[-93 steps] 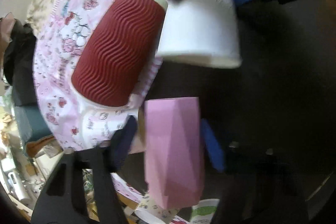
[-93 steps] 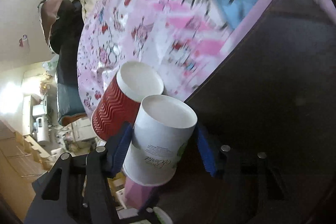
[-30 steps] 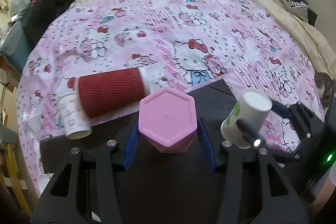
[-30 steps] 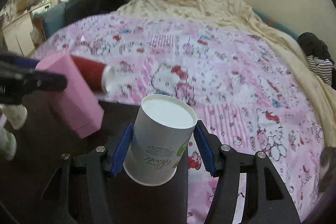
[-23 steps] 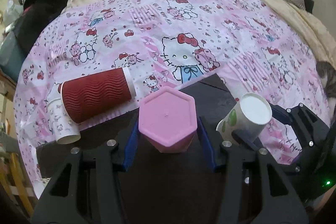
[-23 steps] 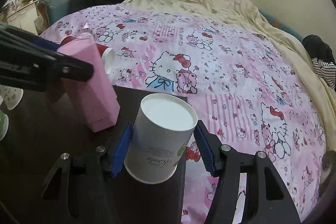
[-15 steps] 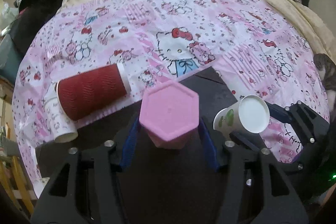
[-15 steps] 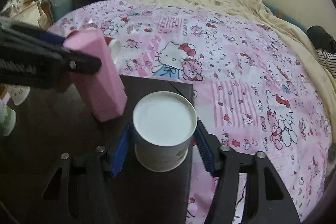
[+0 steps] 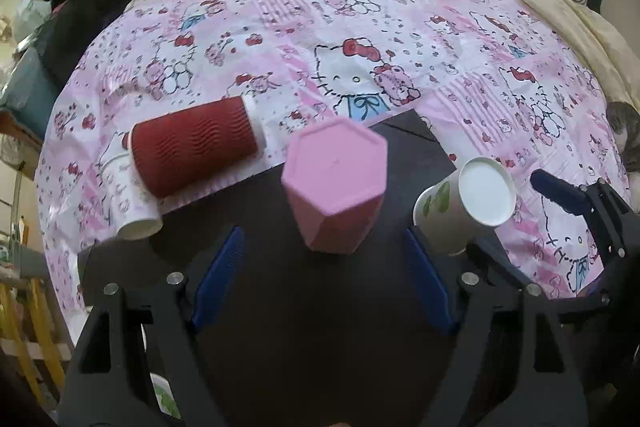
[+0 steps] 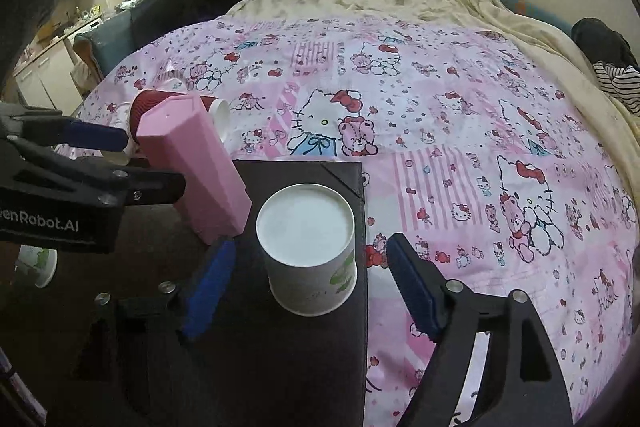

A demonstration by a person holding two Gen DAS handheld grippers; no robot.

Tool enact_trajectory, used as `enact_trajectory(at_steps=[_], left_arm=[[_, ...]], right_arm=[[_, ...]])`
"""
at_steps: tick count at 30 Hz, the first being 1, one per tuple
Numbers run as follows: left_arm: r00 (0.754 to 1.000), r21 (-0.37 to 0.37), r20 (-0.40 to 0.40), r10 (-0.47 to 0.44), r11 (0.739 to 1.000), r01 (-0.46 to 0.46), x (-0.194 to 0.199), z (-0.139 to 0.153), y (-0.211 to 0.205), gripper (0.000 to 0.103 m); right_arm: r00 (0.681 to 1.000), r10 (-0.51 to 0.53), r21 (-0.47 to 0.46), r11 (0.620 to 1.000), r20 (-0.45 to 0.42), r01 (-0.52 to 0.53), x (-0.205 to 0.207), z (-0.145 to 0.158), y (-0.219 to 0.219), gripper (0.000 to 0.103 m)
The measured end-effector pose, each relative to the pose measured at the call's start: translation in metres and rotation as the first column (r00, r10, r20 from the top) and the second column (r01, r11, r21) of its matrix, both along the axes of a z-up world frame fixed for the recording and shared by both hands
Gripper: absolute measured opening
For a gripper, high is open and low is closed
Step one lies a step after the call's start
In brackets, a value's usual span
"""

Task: Flip cup upside down
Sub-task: 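Turn both held cups rim-down and lower them onto the board, then open both tools and lift them away from the standing cups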

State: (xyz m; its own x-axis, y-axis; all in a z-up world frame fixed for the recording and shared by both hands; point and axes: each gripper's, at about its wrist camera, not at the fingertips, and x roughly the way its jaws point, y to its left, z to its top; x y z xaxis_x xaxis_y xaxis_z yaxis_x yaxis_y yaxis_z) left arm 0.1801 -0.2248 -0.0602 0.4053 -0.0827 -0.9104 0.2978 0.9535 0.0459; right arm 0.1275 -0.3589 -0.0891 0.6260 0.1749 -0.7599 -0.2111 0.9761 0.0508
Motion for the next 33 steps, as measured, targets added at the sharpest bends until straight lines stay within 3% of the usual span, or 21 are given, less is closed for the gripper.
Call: enact_trajectory(at_steps=[13, 15, 17, 27, 33], left_arm=[[0.997, -0.026, 0.033, 0.074, 0.997, -0.073, -0.023, 0.022, 0.043, 0.078], [0.996, -0.018, 0.045, 0.082, 0.997, -0.081, -0.028, 0.026, 0.051, 0.081], [0.993, -0.007, 0.074, 0.093, 0.996, -0.093, -0.034, 0.033, 0.063, 0.09], [0.976, -0.08, 0.106, 0.188, 0.98, -0.18, -0.053, 0.068, 0.148, 0.091], [0.955, -0.098, 0.105, 0.276, 0.959, -0.266, -0.059, 0.074, 0.208, 0.091]], right_arm=[[1.0, -0.01, 0.001, 1.0, 0.012, 0.01, -0.016, 0.018, 0.012, 0.086], [1.0, -0.012, 0.011, 1.0, 0.009, 0.011, -0.019, 0.022, 0.015, 0.086], [1.0, -0.017, 0.033, 0.999, 0.019, 0.017, -0.024, 0.029, 0.019, 0.086], [0.996, 0.014, 0.144, 0.989, 0.083, -0.026, -0.038, 0.069, 0.065, 0.086], [0.998, 0.032, 0.214, 0.976, 0.051, -0.042, -0.035, 0.071, 0.088, 0.086]])
